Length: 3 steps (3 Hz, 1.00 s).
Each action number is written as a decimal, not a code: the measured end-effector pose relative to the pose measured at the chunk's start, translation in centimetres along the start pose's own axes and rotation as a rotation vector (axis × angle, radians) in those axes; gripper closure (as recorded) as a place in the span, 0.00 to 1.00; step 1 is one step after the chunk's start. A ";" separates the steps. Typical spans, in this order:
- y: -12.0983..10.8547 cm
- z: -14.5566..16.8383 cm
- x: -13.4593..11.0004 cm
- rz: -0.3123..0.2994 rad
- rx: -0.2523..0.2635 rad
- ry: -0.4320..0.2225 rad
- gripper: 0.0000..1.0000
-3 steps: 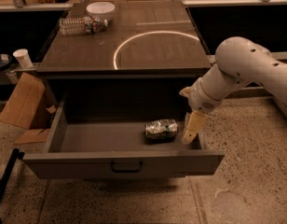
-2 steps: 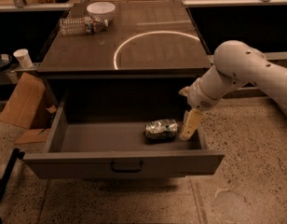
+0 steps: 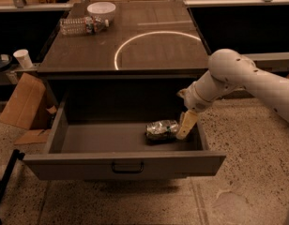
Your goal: Pick 7up can from top drawer and place on counter
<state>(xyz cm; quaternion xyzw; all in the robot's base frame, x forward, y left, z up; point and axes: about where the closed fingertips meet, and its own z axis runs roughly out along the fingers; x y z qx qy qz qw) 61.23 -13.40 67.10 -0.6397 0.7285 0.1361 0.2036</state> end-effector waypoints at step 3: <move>1.8 6.4 -0.7 -0.042 -0.039 -0.005 0.26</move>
Offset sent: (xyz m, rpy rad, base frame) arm -0.0071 0.0384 -0.0533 0.0046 0.0002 0.0517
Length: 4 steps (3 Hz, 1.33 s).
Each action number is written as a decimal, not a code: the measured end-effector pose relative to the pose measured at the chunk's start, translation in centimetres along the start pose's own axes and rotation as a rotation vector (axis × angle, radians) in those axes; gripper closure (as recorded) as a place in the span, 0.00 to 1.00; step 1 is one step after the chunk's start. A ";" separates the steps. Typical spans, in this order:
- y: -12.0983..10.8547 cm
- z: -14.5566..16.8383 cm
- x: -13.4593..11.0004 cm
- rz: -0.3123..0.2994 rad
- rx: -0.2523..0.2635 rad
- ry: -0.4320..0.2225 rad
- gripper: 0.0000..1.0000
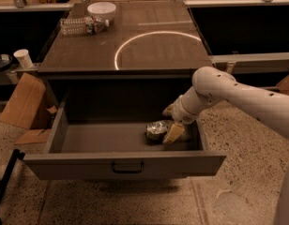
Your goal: Pick 7up can from top drawer and place on counter
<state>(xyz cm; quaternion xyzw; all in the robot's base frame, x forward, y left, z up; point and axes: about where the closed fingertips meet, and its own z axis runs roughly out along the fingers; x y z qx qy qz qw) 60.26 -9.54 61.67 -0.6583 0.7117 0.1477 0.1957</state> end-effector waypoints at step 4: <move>-1.7 -12.6 -3.3 -0.038 0.187 -0.100 1.00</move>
Offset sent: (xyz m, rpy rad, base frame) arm -0.0027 -0.0164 0.0336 0.0175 -0.0661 -0.0362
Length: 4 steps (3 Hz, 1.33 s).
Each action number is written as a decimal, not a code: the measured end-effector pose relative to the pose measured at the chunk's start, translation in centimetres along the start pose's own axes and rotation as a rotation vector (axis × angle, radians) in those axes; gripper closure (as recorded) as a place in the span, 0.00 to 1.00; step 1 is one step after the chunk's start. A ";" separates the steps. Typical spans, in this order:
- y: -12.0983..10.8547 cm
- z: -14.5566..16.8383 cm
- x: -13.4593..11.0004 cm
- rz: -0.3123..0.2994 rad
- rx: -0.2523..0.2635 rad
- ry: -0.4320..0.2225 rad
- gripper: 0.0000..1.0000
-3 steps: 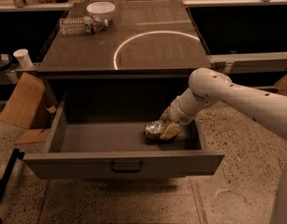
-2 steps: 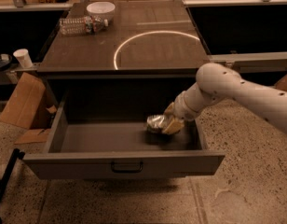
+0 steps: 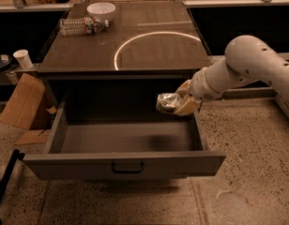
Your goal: Pick 7up can from top drawer and place on counter
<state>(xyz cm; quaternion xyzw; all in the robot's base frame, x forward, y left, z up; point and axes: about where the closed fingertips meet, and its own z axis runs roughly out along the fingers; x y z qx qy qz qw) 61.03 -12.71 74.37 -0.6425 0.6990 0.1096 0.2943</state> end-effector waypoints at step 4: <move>-5.6 -8.7 -8.0 0.005 0.199 -0.124 1.00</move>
Offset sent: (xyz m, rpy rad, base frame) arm 0.0042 0.0014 0.0211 0.0707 -0.0364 -0.0403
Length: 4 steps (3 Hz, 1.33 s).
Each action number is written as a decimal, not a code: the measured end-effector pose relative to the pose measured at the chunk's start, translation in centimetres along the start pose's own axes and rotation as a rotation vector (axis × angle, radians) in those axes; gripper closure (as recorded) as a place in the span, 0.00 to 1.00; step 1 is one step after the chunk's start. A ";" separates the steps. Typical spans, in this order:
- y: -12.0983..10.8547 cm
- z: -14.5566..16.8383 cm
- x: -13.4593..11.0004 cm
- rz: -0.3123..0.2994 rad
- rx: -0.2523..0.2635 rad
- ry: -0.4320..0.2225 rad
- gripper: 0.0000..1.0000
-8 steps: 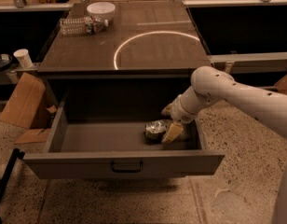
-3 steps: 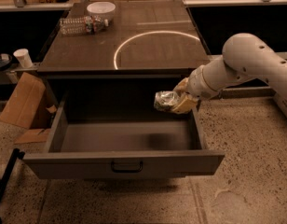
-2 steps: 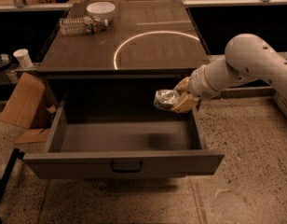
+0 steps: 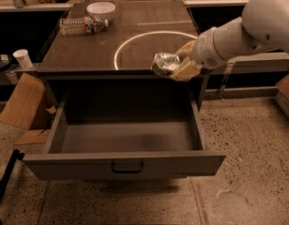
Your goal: Pick 7up can from top drawer and place on counter
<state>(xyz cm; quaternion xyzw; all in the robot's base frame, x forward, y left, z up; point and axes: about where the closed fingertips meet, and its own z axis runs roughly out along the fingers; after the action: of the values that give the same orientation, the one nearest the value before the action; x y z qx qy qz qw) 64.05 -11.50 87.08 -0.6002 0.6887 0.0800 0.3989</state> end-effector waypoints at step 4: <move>-9.4 0.5 -3.5 0.181 0.220 -0.049 1.00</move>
Offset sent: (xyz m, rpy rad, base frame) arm 0.0200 0.0000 0.0324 0.0437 -0.0373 -0.0614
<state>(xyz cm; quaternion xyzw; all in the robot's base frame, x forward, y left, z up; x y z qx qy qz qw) 72.46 -11.07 92.46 -0.4862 0.7346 0.0541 0.4702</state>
